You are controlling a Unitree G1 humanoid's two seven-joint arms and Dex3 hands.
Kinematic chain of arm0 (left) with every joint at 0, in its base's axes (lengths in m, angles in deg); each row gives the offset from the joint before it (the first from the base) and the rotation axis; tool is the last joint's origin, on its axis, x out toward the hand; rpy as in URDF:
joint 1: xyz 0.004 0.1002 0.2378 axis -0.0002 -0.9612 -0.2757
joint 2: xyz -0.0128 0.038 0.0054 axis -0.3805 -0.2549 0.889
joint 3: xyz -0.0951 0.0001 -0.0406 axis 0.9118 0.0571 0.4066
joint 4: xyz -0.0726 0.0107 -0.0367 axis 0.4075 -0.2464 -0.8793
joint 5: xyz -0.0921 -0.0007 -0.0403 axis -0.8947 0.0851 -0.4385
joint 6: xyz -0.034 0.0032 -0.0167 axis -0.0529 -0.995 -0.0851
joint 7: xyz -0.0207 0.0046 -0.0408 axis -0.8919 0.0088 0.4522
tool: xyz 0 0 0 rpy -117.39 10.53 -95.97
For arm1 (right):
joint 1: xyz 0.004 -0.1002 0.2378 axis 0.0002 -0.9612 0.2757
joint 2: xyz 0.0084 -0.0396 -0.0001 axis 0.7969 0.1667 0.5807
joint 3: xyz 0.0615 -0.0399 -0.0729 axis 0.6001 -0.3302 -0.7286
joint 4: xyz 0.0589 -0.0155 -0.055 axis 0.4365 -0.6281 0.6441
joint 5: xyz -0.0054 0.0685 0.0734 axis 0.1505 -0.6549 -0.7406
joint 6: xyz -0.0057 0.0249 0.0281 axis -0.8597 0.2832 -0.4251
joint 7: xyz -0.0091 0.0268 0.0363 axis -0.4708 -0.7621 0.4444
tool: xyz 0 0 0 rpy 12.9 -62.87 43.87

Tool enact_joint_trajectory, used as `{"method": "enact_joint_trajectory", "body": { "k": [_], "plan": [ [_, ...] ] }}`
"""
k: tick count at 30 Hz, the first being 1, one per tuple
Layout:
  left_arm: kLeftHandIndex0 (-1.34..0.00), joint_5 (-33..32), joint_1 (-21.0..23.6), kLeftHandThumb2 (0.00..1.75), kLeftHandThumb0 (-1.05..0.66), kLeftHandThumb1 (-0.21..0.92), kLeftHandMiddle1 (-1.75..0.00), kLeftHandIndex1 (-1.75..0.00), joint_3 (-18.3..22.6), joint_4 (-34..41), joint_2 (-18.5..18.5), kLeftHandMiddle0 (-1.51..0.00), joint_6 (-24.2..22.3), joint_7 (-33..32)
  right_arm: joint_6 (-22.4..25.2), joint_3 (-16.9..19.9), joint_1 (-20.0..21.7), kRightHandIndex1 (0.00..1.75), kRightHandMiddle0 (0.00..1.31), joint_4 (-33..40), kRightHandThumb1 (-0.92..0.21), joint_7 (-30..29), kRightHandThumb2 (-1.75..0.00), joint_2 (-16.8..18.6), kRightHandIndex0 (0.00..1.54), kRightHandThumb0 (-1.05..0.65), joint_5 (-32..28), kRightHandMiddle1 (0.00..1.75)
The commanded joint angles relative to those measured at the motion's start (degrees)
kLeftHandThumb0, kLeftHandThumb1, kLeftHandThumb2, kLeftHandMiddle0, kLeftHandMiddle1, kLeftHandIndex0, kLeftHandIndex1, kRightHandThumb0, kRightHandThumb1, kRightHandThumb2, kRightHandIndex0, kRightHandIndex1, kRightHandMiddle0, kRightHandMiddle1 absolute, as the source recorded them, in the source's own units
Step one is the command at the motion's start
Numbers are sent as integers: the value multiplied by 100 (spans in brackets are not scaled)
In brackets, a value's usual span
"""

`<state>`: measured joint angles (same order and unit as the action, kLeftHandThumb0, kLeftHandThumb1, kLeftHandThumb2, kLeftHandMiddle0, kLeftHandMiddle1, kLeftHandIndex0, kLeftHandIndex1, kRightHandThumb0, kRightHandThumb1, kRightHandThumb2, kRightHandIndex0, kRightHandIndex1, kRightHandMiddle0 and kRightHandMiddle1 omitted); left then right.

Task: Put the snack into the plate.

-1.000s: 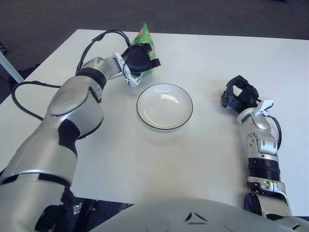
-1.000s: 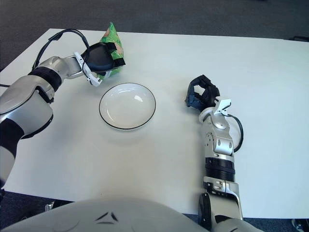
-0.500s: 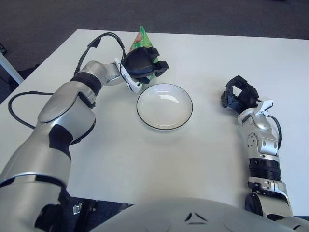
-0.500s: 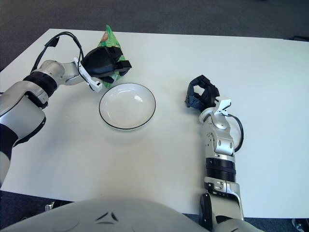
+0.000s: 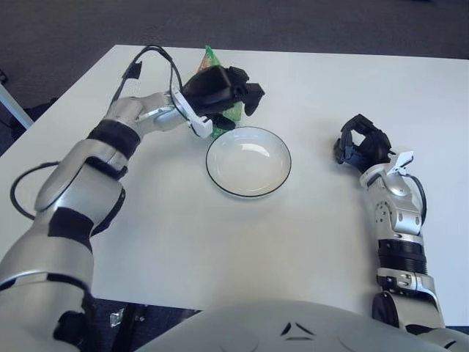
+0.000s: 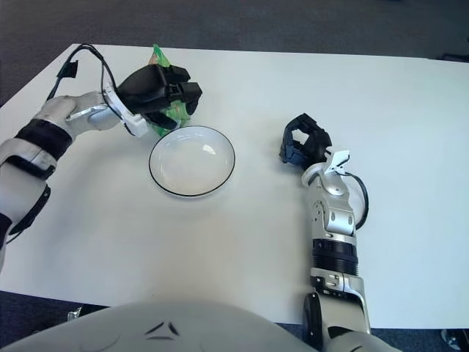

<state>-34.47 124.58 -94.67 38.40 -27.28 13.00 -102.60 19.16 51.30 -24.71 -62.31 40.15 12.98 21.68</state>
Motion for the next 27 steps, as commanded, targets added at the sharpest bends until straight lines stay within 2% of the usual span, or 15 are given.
{"method": "enact_joint_trajectory", "body": {
  "k": [1,7,13,18,22,23,24,26,27],
  "plan": [
    [-52,-329,-468,147,0,15,-160,-175,352,340,-70,-79,-20,364,260,-61,-278,175,58,-356,-37,25,-126,50,127,-47,17,175],
    [-54,-470,-829,150,0,12,-160,-175,868,597,35,-80,-190,398,297,-94,-258,175,57,-378,-37,70,-125,-11,127,-47,38,175],
    [-55,-103,-607,153,0,11,-165,-175,1109,270,145,-79,-420,48,291,-104,-240,175,57,-440,-37,122,-125,-72,127,-47,36,175],
    [-57,229,-570,158,0,9,-173,-173,1201,302,195,-78,-753,-247,263,-120,-223,175,57,-510,-38,176,-125,-116,128,-47,44,175],
    [-54,413,-456,151,-1,14,-174,-169,1191,214,170,-75,-881,-335,244,-135,-225,175,57,-518,-38,183,-124,-130,128,-47,48,175],
    [-50,580,-183,146,-1,18,-174,-170,1091,-179,164,-72,-968,-435,234,-140,-232,175,57,-520,-38,188,-124,-135,128,-47,52,175],
    [-42,705,18,128,-1,33,-170,-172,1019,-474,163,-61,-1025,-512,228,-143,-237,175,57,-522,-38,191,-125,-139,128,-47,54,175],
    [-33,931,385,111,-1,47,-167,-173,859,-1004,163,-51,-1065,-591,223,-149,-241,175,57,-530,-38,198,-125,-151,128,-47,56,175],
    [-29,1024,532,90,-13,62,-158,-173,783,-1210,163,-37,-1057,-609,225,-151,-240,175,57,-533,-38,200,-125,-156,127,-47,56,175]
  ]
}}
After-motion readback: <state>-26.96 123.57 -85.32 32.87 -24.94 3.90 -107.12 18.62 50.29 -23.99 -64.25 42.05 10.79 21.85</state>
